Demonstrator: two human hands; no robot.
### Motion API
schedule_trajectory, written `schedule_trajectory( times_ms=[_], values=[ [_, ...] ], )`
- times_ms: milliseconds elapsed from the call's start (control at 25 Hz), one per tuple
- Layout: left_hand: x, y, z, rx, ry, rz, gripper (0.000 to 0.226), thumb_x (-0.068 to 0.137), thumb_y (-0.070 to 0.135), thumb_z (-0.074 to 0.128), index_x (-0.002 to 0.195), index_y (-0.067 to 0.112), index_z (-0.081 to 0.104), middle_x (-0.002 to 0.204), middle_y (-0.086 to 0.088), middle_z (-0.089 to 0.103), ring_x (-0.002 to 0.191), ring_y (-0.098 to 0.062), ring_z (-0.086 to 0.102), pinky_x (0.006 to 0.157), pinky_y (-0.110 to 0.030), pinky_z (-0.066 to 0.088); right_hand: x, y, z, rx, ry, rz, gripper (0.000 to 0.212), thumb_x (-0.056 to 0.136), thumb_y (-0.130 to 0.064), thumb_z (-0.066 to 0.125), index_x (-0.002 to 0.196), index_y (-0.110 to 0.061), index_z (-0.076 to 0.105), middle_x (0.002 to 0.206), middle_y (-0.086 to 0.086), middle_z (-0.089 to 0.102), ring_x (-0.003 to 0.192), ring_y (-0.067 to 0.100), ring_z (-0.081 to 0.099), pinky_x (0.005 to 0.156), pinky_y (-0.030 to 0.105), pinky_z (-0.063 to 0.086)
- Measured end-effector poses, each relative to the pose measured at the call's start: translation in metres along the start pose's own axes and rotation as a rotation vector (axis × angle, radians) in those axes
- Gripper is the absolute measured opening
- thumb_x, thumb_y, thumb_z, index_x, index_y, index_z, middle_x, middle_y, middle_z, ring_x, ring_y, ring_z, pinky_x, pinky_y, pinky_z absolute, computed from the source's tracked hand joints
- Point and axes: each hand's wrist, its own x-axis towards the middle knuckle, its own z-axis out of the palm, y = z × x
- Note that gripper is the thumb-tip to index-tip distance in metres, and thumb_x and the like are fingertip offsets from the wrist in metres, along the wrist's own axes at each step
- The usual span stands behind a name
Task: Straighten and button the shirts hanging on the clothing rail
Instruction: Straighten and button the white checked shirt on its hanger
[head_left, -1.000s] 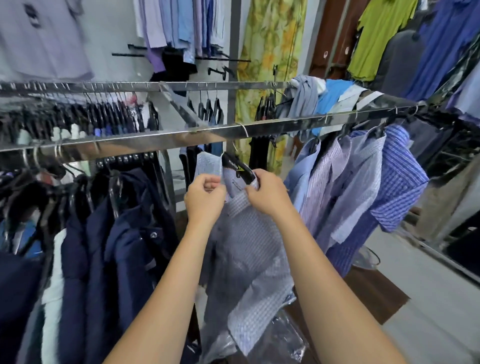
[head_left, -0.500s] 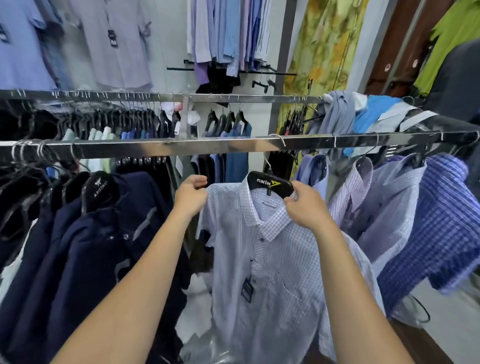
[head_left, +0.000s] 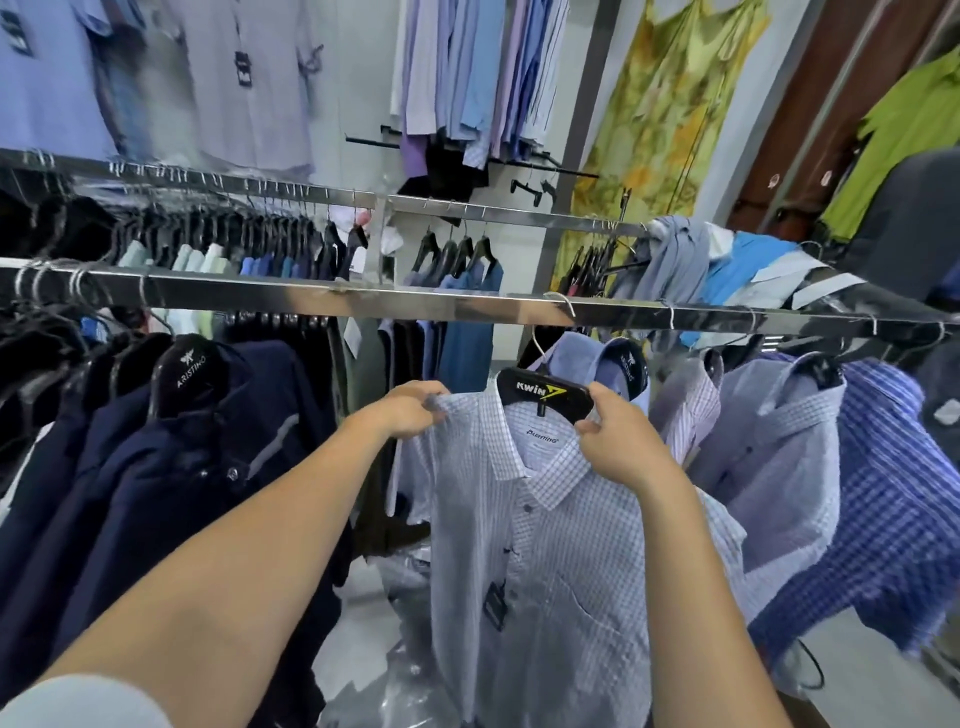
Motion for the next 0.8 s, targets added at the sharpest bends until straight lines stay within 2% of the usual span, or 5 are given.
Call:
schedule_trajectory(
  times_ms=[240,440,560,640,800],
  values=[
    [-0.004,-0.025,0.003,-0.186,0.110,-0.020,0.009,0.085,0.023,0.077,0.088,0.022,0.068,0.092,0.005,0.065,0.086,-0.014,0.060,0.069,-0.021,0.044,0.000,-0.035,0.047,-0.046,0.678,-0.375,0.046,0.063,0.016,0.053,0.100,-0.011,0.058,0.101,0.005,0.060,0.096,0.029,0.048,0.081,0.033,0.034],
    [-0.020,-0.054,0.010,-0.265,0.117,0.023,0.019,0.080,0.007,0.077,0.075,0.021,0.066,0.075,0.009,0.060,0.078,-0.012,0.055,0.070,-0.024,0.042,0.018,-0.086,0.099,-0.070,0.378,-0.576,0.031,0.083,0.006,0.056,0.106,-0.013,0.065,0.104,0.000,0.063,0.102,0.021,0.050,0.086,0.032,0.044],
    [-0.035,-0.068,0.014,-0.296,0.114,0.072,0.019,0.081,0.001,0.069,0.089,0.018,0.068,0.086,0.001,0.067,0.081,-0.011,0.058,0.072,-0.031,0.048,0.037,-0.103,0.130,-0.232,0.093,-0.521,0.033,0.096,-0.016,0.057,0.129,-0.015,0.061,0.122,0.004,0.065,0.120,0.026,0.050,0.106,0.036,0.037],
    [-0.044,-0.079,0.016,-0.327,0.124,0.031,0.029,0.081,0.003,0.068,0.107,0.016,0.068,0.100,0.002,0.068,0.091,-0.010,0.059,0.075,-0.023,0.046,0.048,-0.111,0.145,-0.450,-0.031,-0.465,0.039,0.099,-0.028,0.055,0.137,-0.017,0.055,0.127,0.009,0.065,0.126,0.030,0.050,0.117,0.042,0.024],
    [-0.063,-0.097,0.019,-0.405,0.218,-0.085,0.025,0.084,0.010,0.067,0.106,0.021,0.071,0.104,-0.001,0.072,0.095,-0.015,0.065,0.079,-0.028,0.051,0.058,-0.123,0.158,-0.568,-0.065,-0.447,0.033,0.101,-0.035,0.053,0.132,-0.025,0.059,0.125,0.006,0.065,0.117,0.029,0.060,0.103,0.041,0.038]
  ],
)
